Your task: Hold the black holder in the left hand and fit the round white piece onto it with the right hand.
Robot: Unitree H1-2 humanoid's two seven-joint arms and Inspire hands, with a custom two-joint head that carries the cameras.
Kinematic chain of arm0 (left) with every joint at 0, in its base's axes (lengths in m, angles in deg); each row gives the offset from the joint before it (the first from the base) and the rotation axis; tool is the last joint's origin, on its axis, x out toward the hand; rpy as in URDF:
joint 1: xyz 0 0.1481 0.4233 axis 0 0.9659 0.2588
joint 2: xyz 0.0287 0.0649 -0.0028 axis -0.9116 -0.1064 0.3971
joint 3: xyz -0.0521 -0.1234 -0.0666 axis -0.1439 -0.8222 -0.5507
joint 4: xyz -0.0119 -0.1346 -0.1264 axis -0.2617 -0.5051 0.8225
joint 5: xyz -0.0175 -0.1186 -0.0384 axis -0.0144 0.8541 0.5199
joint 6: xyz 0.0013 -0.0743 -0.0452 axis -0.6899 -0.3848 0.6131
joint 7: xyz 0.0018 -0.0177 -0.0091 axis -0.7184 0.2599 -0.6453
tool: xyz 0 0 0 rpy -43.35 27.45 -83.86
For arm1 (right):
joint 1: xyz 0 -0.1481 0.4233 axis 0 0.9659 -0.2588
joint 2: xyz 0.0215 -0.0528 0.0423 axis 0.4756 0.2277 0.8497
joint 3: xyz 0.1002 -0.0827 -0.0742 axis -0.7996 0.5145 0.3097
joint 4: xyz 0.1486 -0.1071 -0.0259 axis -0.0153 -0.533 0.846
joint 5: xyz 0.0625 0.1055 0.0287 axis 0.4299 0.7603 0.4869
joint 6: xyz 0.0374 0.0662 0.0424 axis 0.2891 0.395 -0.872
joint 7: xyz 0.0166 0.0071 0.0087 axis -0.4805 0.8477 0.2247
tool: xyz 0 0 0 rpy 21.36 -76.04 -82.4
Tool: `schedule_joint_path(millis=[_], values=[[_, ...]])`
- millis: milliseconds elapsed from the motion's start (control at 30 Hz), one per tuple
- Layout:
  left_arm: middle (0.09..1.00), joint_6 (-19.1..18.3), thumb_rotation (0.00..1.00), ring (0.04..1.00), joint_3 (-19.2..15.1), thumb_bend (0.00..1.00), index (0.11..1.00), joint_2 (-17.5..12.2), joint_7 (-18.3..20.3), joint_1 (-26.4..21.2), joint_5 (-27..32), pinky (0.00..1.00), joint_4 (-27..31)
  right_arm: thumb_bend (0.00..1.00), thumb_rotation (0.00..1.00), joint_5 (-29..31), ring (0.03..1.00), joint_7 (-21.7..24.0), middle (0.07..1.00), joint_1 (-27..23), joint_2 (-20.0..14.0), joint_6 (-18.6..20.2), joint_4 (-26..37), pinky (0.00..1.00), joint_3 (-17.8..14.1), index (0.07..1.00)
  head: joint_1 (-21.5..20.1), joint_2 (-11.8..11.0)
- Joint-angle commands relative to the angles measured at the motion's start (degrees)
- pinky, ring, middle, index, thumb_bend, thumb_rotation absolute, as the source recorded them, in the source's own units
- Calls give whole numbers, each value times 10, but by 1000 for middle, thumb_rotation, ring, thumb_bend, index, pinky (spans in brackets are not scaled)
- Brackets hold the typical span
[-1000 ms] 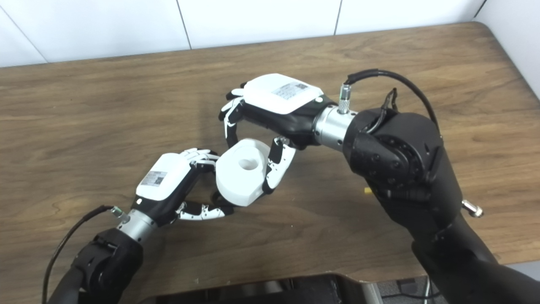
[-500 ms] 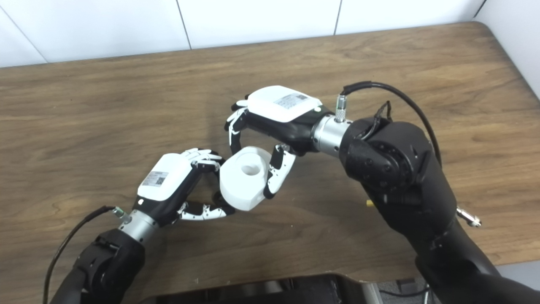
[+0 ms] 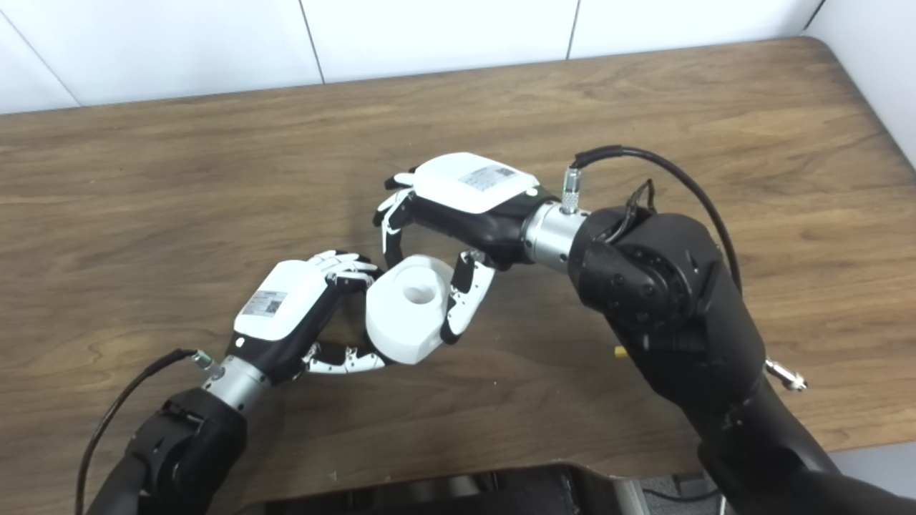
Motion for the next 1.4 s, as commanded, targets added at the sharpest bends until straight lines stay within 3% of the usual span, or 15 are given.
schedule_joint_path(millis=[0,333,900,1367], values=[[755,-2,56,830,18,523,486,-2,41,16,-2,887,-6,524,134,0,972,-18,849,-9,1,-11,8,980,-1,483,-1,0],[750,-1,56,826,18,524,485,-1,40,18,-5,885,-4,523,132,4,969,-34,848,0,5,-14,2,911,3,484,1,3],[750,0,56,822,17,524,485,-3,38,25,-3,890,2,523,132,-10,964,-39,851,-4,-6,-42,-2,895,11,484,0,8],[753,1,56,822,18,524,485,-4,38,24,-6,886,1,523,129,-13,959,-53,845,-11,-13,-53,-17,894,-3,484,-3,7]])
